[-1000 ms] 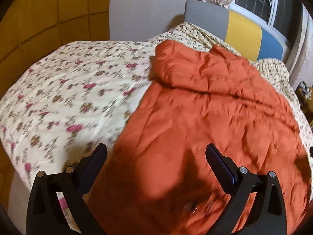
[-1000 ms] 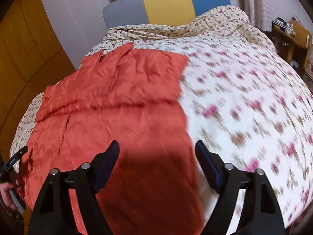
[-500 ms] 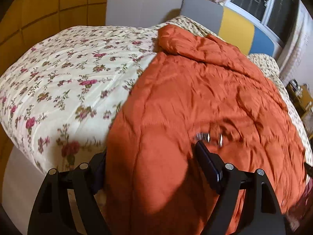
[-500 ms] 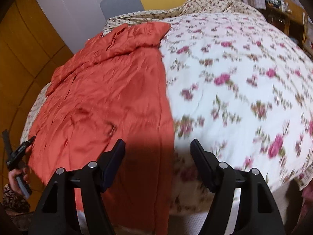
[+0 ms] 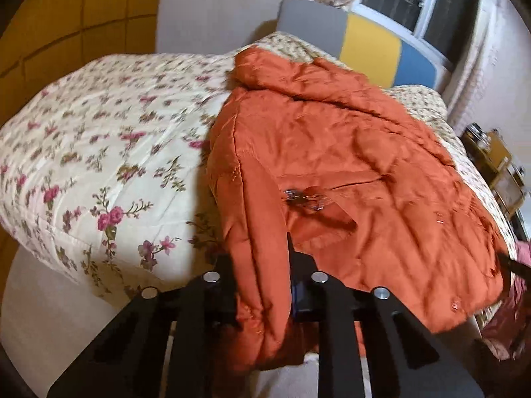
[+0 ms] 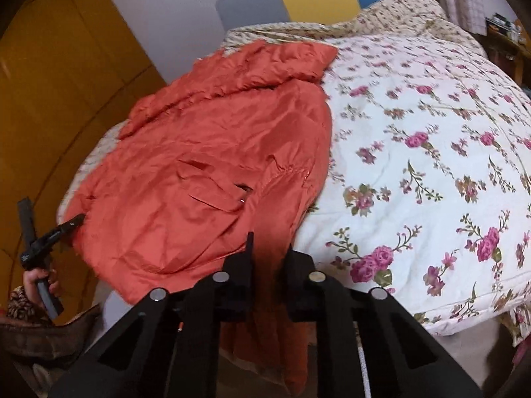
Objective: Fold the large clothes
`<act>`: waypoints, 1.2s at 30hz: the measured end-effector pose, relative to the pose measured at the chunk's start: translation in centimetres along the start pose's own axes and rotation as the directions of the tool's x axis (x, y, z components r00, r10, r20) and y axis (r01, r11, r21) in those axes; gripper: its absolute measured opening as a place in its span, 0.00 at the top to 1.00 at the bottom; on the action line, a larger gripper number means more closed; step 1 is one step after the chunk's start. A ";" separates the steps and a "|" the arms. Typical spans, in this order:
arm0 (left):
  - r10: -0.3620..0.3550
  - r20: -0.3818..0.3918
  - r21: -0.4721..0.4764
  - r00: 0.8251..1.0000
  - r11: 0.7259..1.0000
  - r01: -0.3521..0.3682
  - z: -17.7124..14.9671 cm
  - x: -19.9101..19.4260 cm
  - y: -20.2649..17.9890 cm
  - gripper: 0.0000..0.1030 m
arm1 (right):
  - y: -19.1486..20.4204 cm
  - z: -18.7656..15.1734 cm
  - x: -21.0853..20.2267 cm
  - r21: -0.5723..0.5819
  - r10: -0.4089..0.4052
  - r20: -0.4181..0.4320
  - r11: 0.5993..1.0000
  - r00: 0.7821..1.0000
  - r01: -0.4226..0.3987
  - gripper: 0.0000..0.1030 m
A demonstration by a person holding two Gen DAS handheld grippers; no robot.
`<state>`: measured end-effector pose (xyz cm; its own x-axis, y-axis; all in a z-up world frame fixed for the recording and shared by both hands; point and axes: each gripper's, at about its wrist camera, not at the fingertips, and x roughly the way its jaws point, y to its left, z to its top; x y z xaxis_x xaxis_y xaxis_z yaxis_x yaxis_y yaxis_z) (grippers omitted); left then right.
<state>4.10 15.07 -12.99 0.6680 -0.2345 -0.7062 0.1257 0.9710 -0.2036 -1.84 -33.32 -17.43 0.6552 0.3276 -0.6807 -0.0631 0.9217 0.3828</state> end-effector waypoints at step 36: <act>-0.155 0.068 -0.295 0.986 0.941 0.169 21.0 10.3 2.0 0.84 | -6.9 20.1 9.0 0.524 0.250 0.228 0.783 0.941 -0.335 0.77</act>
<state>26.59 15.61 -6.43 0.6888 -0.3787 -0.6182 0.0148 0.8599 -0.5103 19.66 -40.88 -13.60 0.7727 0.4911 -0.4022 0.1256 0.5028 0.8552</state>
